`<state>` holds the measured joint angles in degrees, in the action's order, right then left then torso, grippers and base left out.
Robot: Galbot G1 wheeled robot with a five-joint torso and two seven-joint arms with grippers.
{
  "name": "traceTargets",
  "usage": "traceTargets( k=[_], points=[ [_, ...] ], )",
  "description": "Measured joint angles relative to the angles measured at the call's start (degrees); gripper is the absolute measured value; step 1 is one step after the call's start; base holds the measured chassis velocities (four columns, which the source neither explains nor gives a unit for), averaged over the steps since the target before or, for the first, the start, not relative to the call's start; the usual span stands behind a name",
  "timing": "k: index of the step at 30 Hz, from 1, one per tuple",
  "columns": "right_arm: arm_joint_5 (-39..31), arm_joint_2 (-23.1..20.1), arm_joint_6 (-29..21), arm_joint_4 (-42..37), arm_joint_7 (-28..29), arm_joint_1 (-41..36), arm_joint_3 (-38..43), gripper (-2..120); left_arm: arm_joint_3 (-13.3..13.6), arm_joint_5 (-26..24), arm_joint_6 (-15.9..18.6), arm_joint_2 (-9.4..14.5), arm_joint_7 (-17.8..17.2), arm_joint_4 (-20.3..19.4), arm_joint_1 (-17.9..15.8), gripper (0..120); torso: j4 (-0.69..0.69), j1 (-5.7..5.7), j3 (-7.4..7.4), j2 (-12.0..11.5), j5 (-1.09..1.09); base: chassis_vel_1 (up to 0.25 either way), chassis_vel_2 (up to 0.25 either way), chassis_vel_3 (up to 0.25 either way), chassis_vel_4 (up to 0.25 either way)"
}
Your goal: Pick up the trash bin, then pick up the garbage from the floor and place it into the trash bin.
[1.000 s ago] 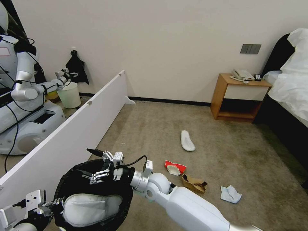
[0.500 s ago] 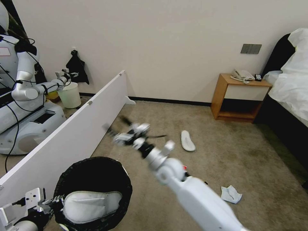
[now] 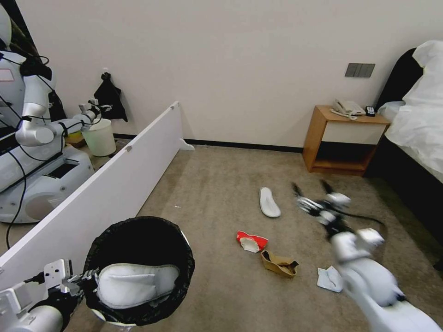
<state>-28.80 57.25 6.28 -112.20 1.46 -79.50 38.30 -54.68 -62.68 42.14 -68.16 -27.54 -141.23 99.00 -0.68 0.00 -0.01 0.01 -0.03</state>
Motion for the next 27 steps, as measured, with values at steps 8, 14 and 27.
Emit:
traceTargets(
  k=[8, 14, 27],
  points=[
    [6.60, 10.98, 2.34, -4.98, -4.65, -13.22, 11.73, 100, 0.28, 4.83, -4.11, -0.15, 3.29, 2.16, 2.03, 2, 0.06, 0.00, 0.00, 0.00, 0.07, 0.000, 0.000, 0.000, 0.000],
    [12.54, 17.63, 6.48, -4.73, -7.48, -20.40, 15.20, 100, -0.75, 5.96, -5.90, -0.09, 5.59, 3.87, 4.22, 2, 0.05, 0.00, 0.00, 0.00, 0.03, 0.000, 0.000, 0.000, 0.000],
    [17.38, 21.64, 8.10, -2.88, -8.78, -20.51, 12.55, 100, -0.71, 6.07, -7.35, 0.75, 6.86, 5.64, 4.30, 2, 0.04, 0.00, 0.01, -0.01, 0.03, 0.000, 0.000, 0.000, 0.000]
  ],
)
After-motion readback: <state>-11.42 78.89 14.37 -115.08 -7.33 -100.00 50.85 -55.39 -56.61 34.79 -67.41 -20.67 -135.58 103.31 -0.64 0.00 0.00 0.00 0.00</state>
